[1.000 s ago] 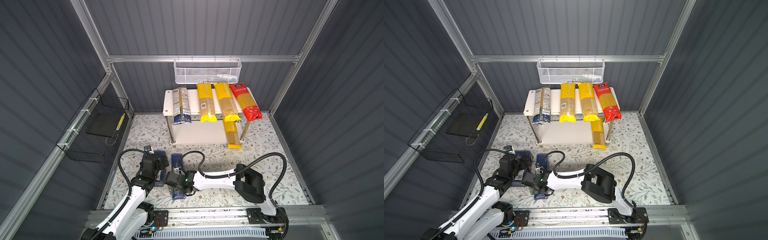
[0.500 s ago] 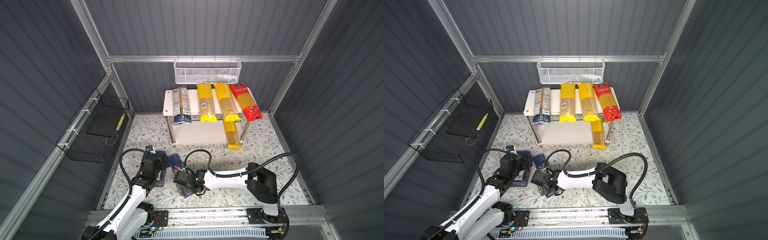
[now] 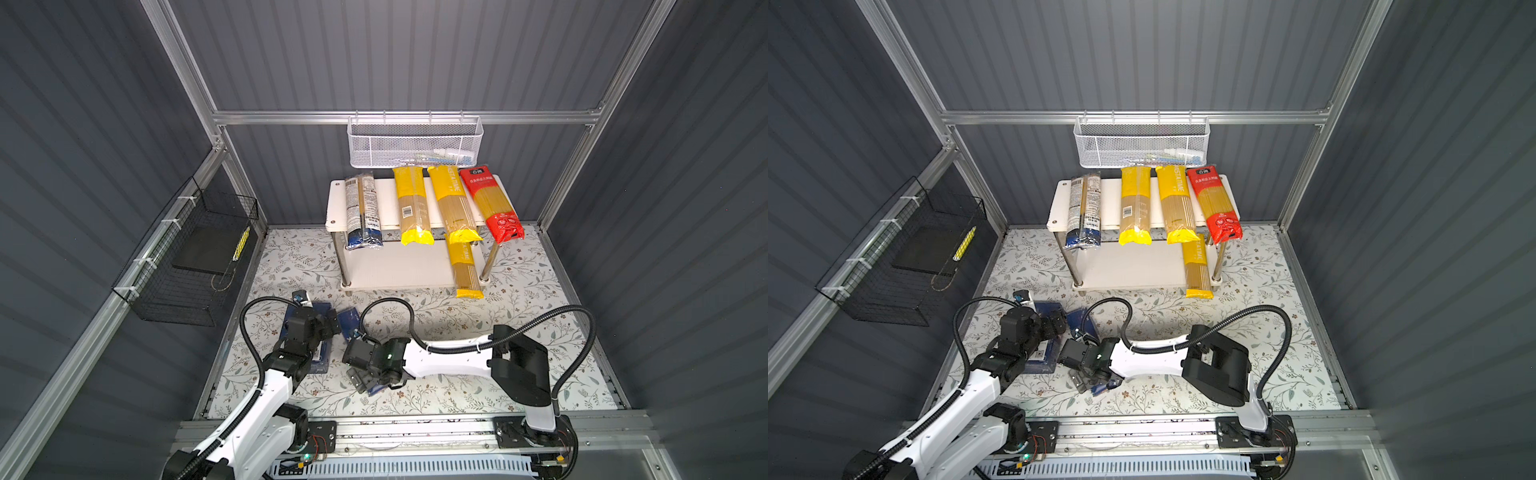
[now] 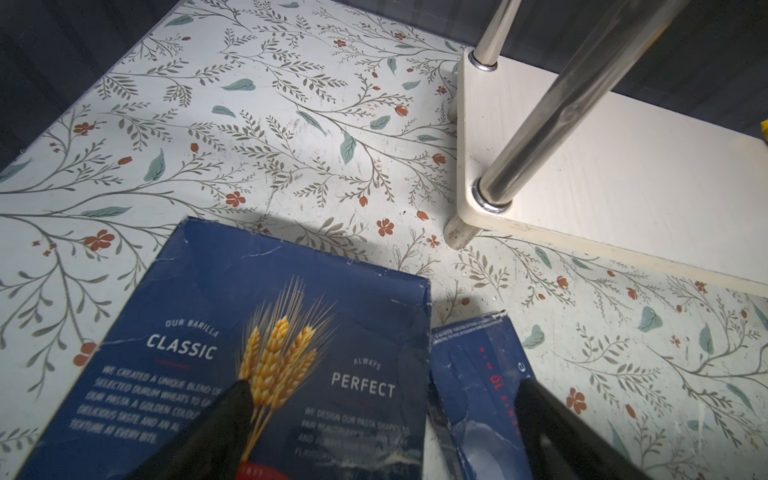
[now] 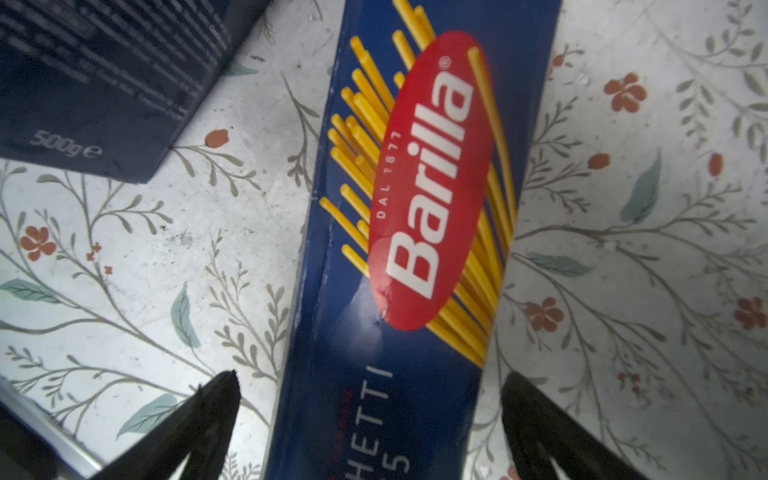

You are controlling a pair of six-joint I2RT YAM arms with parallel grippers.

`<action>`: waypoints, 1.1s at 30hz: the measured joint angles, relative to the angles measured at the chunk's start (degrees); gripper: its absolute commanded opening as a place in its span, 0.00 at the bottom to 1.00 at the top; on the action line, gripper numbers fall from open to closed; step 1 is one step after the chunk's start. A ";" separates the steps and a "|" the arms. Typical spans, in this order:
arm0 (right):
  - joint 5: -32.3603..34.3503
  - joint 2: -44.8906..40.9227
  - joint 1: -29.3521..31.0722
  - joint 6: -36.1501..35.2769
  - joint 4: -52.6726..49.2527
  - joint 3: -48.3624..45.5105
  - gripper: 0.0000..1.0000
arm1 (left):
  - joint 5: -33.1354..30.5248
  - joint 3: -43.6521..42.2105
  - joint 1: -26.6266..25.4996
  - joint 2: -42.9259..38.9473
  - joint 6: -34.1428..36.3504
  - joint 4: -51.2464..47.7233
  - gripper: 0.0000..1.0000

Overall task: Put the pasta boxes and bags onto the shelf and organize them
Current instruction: 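Lower the open right gripper around the blue Barilla spaghetti box, then close the right gripper on the end of the blue Barilla spaghetti box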

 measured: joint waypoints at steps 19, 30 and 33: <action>0.35 4.50 -1.73 0.31 -2.27 2.91 0.99 | 0.66 0.00 0.00 0.00 0.39 0.87 0.99; 1.42 4.61 -1.68 -0.66 -4.11 3.30 0.94 | 0.66 0.00 0.00 0.00 0.39 0.87 0.99; 1.51 4.61 -1.66 -0.70 -4.35 3.32 0.91 | 0.66 0.00 0.00 0.00 0.39 0.87 0.99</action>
